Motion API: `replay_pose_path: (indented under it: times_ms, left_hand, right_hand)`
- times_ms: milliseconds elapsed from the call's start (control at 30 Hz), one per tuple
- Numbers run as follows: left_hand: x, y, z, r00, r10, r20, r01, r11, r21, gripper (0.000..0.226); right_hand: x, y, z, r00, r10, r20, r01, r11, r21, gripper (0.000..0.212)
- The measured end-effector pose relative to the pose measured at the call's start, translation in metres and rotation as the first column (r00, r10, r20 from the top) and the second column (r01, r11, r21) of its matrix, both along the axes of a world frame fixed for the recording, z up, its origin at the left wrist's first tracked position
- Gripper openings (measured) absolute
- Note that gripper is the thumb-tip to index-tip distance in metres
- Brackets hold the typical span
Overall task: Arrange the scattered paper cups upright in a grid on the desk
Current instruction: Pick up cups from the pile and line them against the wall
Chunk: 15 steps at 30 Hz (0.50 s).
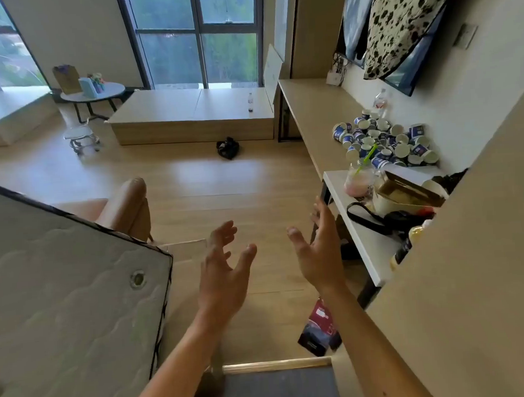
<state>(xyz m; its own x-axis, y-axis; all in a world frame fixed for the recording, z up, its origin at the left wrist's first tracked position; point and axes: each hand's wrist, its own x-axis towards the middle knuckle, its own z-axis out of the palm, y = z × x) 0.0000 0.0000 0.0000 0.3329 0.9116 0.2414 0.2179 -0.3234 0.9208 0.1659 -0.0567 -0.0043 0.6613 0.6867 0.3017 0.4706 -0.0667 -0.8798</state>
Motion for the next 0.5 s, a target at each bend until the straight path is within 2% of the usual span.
replay_pose_path:
  times_ms: [133,400,500]
  left_hand:
    - [0.029,0.045,-0.011,1.0,-0.021,-0.011,0.021,0.999,-0.039,0.058]
    - [0.107,0.17,-0.04,0.996,-0.087,0.01,0.088,0.992,-0.093,0.045]
    - [0.131,0.21,-0.039,0.995,-0.101,0.017,0.102,0.986,-0.132,0.048]
  right_hand:
    - [0.03,0.043,-0.012,0.999,-0.006,-0.054,0.002,0.998,-0.064,0.077]
    - [0.095,0.173,-0.035,0.995,-0.031,-0.098,0.016,0.988,-0.156,0.075]
    - [0.118,0.215,-0.038,0.988,-0.035,-0.148,0.009,0.985,-0.171,0.073]
